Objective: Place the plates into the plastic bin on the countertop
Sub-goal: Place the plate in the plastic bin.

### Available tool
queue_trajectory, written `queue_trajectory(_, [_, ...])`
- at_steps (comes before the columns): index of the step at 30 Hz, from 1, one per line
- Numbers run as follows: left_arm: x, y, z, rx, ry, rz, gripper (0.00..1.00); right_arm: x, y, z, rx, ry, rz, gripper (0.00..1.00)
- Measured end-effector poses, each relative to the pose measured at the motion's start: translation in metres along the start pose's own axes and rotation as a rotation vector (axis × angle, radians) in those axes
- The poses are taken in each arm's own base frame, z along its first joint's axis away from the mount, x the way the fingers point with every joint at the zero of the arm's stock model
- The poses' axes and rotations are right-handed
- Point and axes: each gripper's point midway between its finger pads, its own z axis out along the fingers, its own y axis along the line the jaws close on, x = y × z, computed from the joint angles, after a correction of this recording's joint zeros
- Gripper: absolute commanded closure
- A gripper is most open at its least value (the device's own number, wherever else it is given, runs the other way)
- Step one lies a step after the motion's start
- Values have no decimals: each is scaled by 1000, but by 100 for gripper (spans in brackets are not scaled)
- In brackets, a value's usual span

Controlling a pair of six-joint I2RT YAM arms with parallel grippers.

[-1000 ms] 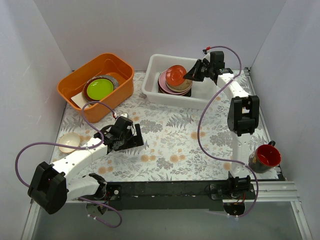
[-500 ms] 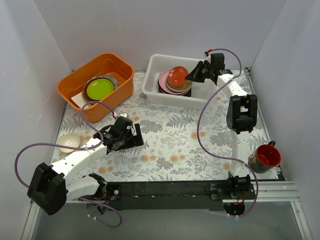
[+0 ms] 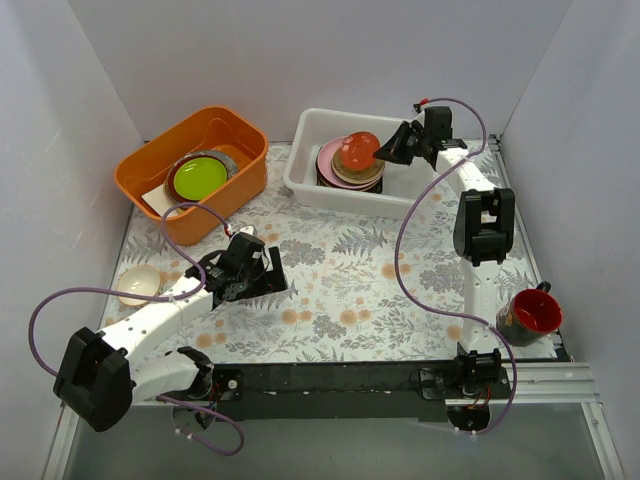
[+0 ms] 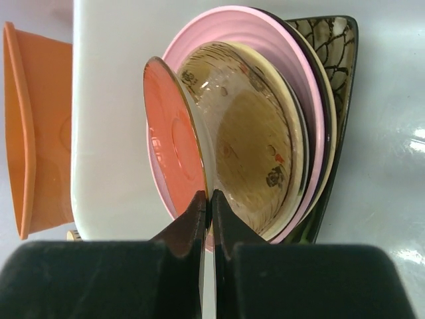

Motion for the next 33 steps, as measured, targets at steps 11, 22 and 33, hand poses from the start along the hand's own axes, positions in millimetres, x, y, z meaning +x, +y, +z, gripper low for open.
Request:
queue_trajectory(11, [-2,-1,-2,5,-12,0,2,13,-19,11,27,36,36,77])
queue_trajectory(22, [-2,0,-2,4,-13,4,2,18,-22,13,18,38,38,52])
queue_trajectory(33, [-5,0,-5,10,-27,37,2,14,-5,-15,48,-5,22,46])
